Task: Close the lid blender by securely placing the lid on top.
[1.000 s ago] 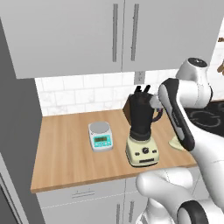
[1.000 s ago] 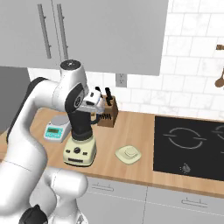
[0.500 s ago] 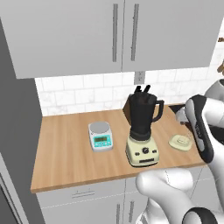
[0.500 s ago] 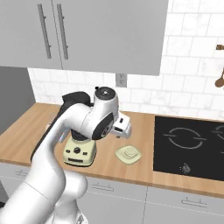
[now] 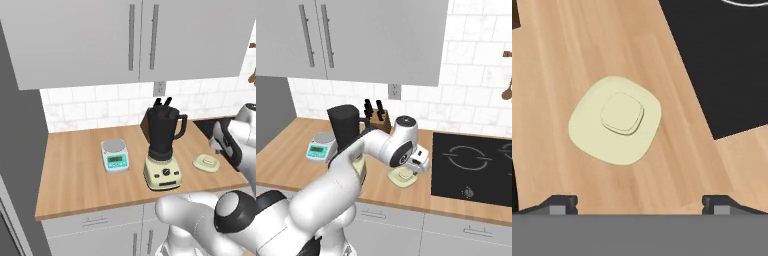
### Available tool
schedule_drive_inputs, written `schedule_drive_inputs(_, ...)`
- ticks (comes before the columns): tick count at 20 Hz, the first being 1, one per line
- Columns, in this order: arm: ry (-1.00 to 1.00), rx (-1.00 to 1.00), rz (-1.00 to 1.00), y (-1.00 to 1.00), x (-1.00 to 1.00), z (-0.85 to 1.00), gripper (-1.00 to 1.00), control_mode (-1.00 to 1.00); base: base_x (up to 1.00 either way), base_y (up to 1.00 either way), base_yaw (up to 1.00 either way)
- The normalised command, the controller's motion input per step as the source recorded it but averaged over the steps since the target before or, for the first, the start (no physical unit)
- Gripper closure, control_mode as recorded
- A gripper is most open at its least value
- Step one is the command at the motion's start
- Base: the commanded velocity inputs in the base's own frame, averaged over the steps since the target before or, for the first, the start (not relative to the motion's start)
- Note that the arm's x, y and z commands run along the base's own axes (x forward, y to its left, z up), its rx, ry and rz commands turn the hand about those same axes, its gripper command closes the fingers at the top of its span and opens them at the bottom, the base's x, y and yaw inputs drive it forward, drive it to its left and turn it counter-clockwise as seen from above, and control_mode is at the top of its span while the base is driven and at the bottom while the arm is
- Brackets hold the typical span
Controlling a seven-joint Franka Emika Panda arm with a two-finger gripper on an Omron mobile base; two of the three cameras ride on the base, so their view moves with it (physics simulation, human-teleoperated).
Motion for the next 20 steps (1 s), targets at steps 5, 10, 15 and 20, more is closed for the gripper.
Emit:
schedule_drive_inputs(5, 0.05, 0.00, -0.01, -0.09, 0.35, -0.62, -1.00, -1.00, 0.00, 0.00, 0.00)
schedule_drive_inputs(10, 0.00, 0.00, -0.01, 0.10, 0.02, -0.35, -1.00, -1.00, 0.00, 0.00, 0.00)
schedule_drive_inputs(15, -0.04, 0.00, 0.00, 0.20, 0.08, -0.24, -1.00, -1.00, 0.00, 0.00, 0.00)
schedule_drive_inputs(20, -0.05, 0.00, 0.00, 0.05, 0.25, -0.02, -1.00, -1.00, 0.00, 0.00, 0.00)
